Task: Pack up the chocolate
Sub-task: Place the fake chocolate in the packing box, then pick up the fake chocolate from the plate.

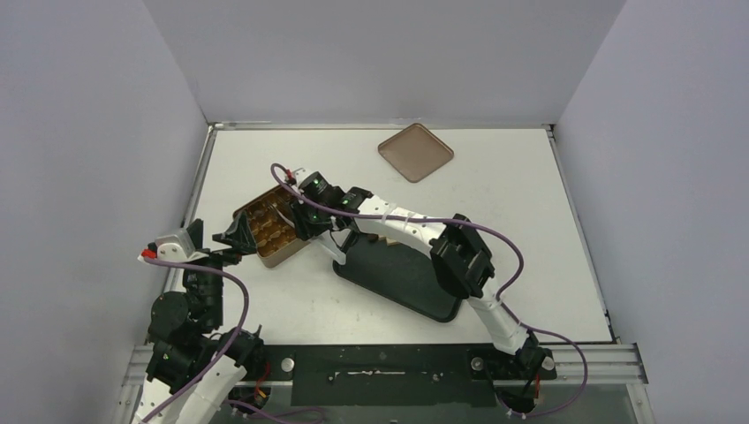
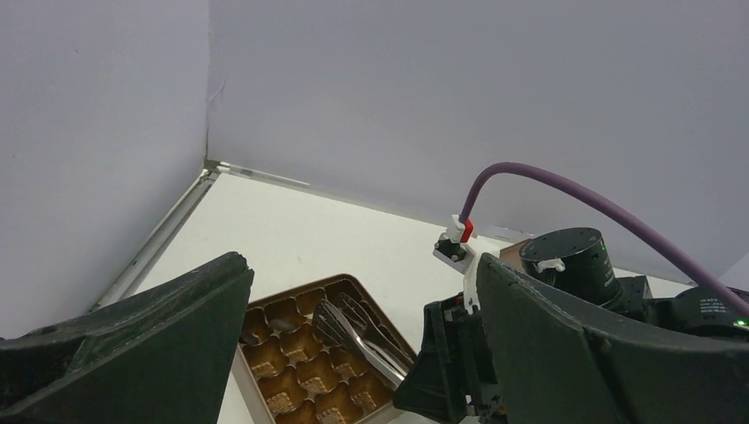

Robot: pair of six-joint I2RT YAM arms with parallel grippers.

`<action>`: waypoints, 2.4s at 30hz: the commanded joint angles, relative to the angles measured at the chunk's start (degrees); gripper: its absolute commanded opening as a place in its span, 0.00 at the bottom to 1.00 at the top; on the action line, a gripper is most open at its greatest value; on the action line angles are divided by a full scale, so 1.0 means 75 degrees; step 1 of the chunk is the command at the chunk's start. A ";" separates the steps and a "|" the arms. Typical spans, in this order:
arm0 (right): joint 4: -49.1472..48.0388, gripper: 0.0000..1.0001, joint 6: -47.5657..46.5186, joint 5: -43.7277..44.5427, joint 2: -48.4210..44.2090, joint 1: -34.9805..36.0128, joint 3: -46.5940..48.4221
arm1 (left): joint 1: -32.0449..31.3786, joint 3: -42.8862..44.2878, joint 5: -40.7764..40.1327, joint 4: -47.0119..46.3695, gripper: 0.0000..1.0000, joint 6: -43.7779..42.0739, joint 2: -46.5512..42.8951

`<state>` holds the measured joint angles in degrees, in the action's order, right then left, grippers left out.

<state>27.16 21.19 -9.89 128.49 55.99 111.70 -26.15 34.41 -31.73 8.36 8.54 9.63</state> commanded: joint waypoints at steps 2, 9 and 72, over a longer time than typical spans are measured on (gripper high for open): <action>-0.0177 0.41 -0.0001 0.0123 0.0042 0.0059 0.0353 | -0.0003 0.0070 -0.0038 -0.0223 0.97 -0.0014 -0.0047; -0.0105 0.41 -0.0110 0.0147 -0.0061 0.0059 0.0463 | -0.0001 0.0069 -0.0036 -0.0212 0.97 -0.0025 -0.0062; 0.1579 0.43 0.1089 0.2194 -0.7075 -0.0959 -0.7191 | 0.0030 0.0012 0.0262 -0.0294 0.97 0.0010 0.0175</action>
<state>38.89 27.03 3.88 79.07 49.06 58.46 -26.15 34.37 -30.85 8.32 8.56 10.02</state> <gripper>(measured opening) 0.437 0.974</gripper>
